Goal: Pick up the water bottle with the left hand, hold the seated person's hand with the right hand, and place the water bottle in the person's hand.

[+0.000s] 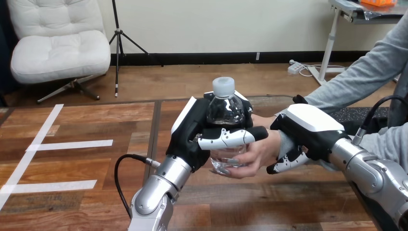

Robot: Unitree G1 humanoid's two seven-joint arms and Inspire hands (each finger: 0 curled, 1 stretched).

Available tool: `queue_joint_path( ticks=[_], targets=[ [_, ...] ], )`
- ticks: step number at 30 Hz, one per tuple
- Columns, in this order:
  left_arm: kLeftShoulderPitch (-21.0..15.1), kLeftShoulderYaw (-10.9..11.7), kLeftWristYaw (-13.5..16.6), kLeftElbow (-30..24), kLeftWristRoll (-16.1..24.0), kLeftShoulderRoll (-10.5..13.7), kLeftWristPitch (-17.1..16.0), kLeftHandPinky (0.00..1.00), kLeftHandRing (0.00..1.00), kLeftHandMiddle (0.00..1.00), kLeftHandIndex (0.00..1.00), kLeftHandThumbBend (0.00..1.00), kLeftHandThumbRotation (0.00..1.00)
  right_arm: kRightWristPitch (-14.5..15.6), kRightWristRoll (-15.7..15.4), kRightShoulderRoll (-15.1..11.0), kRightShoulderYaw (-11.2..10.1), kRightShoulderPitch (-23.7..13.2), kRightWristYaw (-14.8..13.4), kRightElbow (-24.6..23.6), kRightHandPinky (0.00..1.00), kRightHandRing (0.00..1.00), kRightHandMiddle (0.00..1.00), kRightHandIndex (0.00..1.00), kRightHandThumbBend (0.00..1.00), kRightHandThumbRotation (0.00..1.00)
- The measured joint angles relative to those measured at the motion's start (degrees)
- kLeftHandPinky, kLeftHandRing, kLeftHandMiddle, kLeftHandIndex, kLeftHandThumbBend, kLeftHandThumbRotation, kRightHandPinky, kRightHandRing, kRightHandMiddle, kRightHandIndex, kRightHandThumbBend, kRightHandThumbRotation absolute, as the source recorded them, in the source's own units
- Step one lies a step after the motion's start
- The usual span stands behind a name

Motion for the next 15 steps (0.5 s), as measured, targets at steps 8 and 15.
queue_joint_path(
  ticks=[8,15],
  targets=[
    [0.0,-0.1,-0.2,0.2,0.0,0.0,0.0,0.24,0.29,0.34,0.37,0.84,0.00,-0.1,0.0,0.0,0.0,0.0,0.0,0.0,0.11,0.15,0.20,0.22,0.73,0.00],
    [0.0,-0.2,-0.3,0.2,-0.1,0.0,0.0,0.24,0.29,0.34,0.37,0.85,0.00,0.0,0.0,0.0,0.0,0.0,0.0,0.0,0.11,0.15,0.20,0.22,0.72,0.00]
  ],
)
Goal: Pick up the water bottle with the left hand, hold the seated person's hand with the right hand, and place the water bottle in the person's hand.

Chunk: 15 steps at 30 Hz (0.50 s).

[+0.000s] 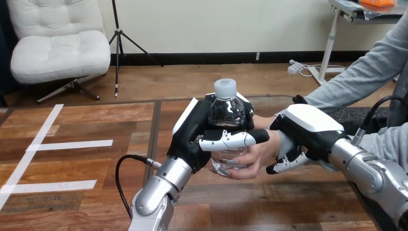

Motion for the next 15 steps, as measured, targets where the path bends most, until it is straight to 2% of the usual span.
queue_joint_path(
  ticks=[15],
  targets=[
    [0.0,-0.3,-0.2,0.7,-0.2,0.0,-0.1,0.24,0.29,0.34,0.37,0.85,0.00,0.1,0.0,0.1,0.0,0.0,0.0,0.0,0.11,0.15,0.20,0.22,0.72,0.00]
  ],
)
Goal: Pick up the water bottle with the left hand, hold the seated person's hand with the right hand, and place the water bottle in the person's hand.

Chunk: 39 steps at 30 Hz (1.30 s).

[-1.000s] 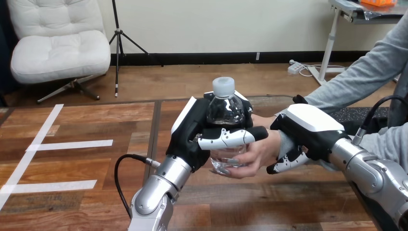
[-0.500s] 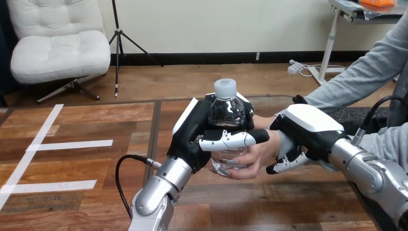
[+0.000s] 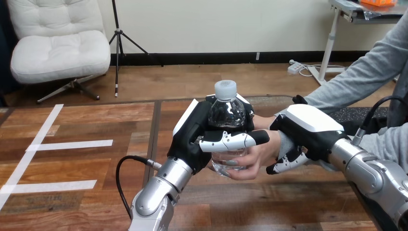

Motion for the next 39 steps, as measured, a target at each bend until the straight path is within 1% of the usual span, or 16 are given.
queue_joint_path(
  ticks=[30,39],
  targets=[
    [0.0,-0.6,0.4,0.0,0.1,0.0,0.0,0.24,0.29,0.34,0.37,0.83,0.00,0.0,-0.1,0.0,0.0,0.1,0.0,0.0,0.12,0.16,0.21,0.22,0.73,0.00],
    [0.0,-0.6,0.4,0.0,0.1,0.0,0.1,0.26,0.31,0.36,0.38,0.82,0.00,0.0,-0.2,0.0,0.0,0.2,0.0,0.0,0.12,0.16,0.21,0.22,0.73,0.00]
  ],
)
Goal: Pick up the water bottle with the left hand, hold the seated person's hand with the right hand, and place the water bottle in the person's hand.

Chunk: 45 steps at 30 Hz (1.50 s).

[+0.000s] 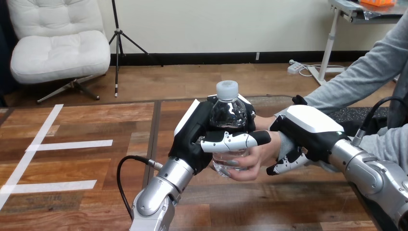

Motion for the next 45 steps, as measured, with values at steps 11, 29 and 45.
queue_joint_path(
  ticks=[11,29,45],
  targets=[
    [0.0,-0.1,0.2,0.0,0.2,0.0,0.1,0.30,0.36,0.41,0.42,0.82,0.04,0.0,-0.1,0.0,0.0,0.0,0.0,0.0,0.12,0.16,0.21,0.22,0.73,0.00],
    [0.0,-0.4,0.9,0.0,0.6,0.0,0.4,0.32,0.38,0.43,0.44,0.82,0.12,0.2,-0.1,-0.1,0.0,0.1,0.0,0.6,0.11,0.15,0.20,0.22,0.73,0.00],
    [0.0,-1.2,0.4,0.0,0.6,0.1,0.6,0.34,0.42,0.49,0.53,0.88,0.29,0.2,-0.1,-0.3,0.0,0.3,0.0,0.9,0.11,0.15,0.20,0.22,0.74,0.00]
  ],
)
